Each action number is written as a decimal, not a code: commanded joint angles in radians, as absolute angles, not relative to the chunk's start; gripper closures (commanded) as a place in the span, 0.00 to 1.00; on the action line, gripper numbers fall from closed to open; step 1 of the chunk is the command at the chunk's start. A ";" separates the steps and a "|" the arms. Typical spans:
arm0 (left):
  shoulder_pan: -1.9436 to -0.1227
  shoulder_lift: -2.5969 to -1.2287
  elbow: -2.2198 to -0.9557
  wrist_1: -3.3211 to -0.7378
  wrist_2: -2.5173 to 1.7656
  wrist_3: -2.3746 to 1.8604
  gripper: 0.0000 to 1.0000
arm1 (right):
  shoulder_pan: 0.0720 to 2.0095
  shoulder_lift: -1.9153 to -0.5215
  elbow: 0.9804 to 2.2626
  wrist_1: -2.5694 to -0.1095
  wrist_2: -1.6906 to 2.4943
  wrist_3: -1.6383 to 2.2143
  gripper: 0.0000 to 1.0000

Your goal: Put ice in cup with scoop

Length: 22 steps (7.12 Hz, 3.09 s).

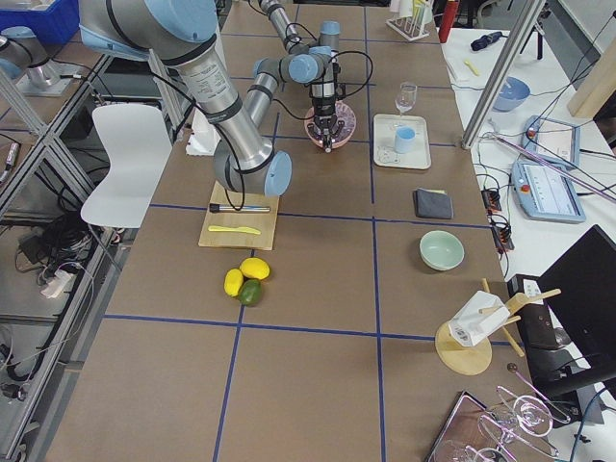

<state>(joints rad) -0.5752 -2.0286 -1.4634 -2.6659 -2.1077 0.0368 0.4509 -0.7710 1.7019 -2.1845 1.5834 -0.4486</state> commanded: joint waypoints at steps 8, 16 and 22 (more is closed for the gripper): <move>-0.578 -2.022 -1.465 -2.666 -2.106 0.038 0.01 | 0.559 -0.838 1.750 -1.856 1.874 -0.270 1.00; -0.656 -1.975 -1.509 -2.652 -2.120 0.028 0.00 | 0.851 -0.847 1.801 -2.077 2.036 -0.179 1.00; -0.959 -1.746 -1.646 -2.646 -1.942 -0.066 0.00 | 0.871 -0.620 1.458 -2.221 2.036 -0.178 1.00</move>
